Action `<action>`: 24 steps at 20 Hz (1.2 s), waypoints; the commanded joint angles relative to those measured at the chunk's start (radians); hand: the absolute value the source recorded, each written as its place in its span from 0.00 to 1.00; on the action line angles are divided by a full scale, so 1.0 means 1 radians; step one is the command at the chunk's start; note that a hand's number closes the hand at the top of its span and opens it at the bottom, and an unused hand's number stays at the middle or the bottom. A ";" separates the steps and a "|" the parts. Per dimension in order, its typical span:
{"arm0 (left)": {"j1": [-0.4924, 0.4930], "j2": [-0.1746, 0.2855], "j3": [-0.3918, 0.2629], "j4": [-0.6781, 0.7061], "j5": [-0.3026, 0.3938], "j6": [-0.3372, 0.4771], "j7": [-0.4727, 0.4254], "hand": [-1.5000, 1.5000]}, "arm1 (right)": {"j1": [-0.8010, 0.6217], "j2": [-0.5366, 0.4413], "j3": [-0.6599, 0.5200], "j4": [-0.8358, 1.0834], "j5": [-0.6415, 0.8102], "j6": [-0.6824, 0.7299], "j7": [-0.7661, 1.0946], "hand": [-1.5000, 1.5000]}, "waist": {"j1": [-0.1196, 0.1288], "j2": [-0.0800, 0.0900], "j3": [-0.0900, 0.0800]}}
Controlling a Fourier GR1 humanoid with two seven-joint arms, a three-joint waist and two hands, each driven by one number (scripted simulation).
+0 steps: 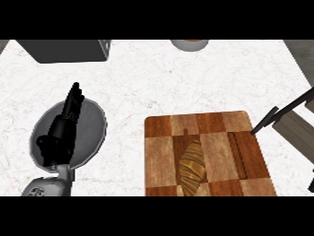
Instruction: Pick the squash from the cutting board and place it in the tiered basket
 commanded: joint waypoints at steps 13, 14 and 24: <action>-0.057 0.005 0.015 0.045 0.029 -0.032 -0.008 0.50 | -0.072 -0.518 -0.139 0.510 -0.686 0.357 0.409 1.00 | 0.043 0.014 0.003; -0.042 -0.012 -0.017 0.030 -0.002 -0.013 -0.032 0.50 | -0.087 -0.542 -0.099 0.507 -0.709 0.312 0.438 1.00 | 0.054 0.015 0.004; -0.124 -0.039 -0.024 0.091 -0.033 0.022 0.009 0.50 | -0.196 -0.639 0.136 0.607 -0.597 0.102 0.369 1.00 | 0.061 0.018 0.007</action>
